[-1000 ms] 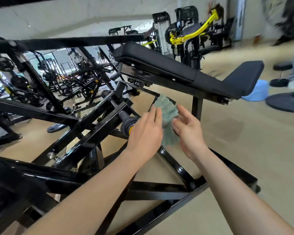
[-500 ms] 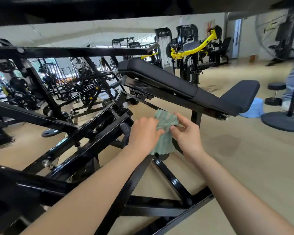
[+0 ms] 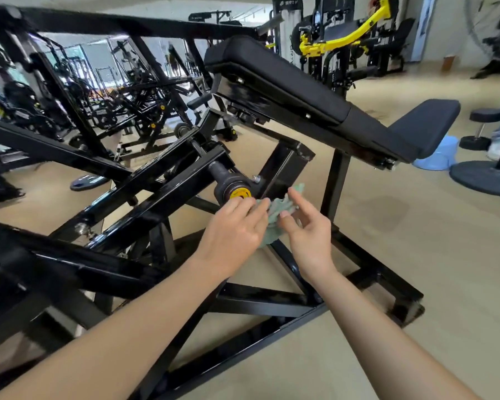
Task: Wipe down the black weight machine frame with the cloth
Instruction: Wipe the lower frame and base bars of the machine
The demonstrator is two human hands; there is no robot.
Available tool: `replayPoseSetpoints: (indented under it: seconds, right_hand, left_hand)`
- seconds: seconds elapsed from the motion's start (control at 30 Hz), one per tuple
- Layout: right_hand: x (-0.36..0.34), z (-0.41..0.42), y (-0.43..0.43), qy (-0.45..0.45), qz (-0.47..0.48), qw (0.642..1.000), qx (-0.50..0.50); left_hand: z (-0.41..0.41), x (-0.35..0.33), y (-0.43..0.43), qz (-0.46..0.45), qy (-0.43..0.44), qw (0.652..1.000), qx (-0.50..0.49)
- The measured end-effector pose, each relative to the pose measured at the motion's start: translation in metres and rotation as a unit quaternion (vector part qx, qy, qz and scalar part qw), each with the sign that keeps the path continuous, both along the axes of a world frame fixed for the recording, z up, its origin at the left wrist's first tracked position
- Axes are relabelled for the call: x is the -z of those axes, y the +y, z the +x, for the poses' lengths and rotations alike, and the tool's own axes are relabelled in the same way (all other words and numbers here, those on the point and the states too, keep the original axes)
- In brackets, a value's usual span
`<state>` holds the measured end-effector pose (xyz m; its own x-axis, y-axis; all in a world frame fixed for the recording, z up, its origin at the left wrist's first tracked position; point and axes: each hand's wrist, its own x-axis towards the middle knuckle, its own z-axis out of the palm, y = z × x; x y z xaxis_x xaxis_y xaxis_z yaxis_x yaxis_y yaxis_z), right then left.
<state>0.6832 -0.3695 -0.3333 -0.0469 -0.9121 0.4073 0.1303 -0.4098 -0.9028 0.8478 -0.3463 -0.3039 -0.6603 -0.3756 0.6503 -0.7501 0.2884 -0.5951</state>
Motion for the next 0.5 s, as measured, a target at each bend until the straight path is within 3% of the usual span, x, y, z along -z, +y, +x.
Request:
replayPoseSetpoints:
  seconds: [0.2, 0.4, 0.5]
  right_hand:
    - [0.027, 0.015, 0.022, 0.01, 0.019, 1.0, 0.0]
    - [0.074, 0.041, 0.049, 0.062, 0.069, 0.992, -0.087]
    - [0.094, 0.059, 0.055, 0.119, 0.069, 0.98, -0.142]
  left_hand:
    - [0.033, 0.048, 0.038, 0.057, 0.037, 0.997, -0.038]
    - [0.052, 0.103, 0.079, 0.107, 0.188, 0.974, -0.071]
    - [0.059, 0.13, 0.103, 0.161, 0.293, 0.934, -0.122]
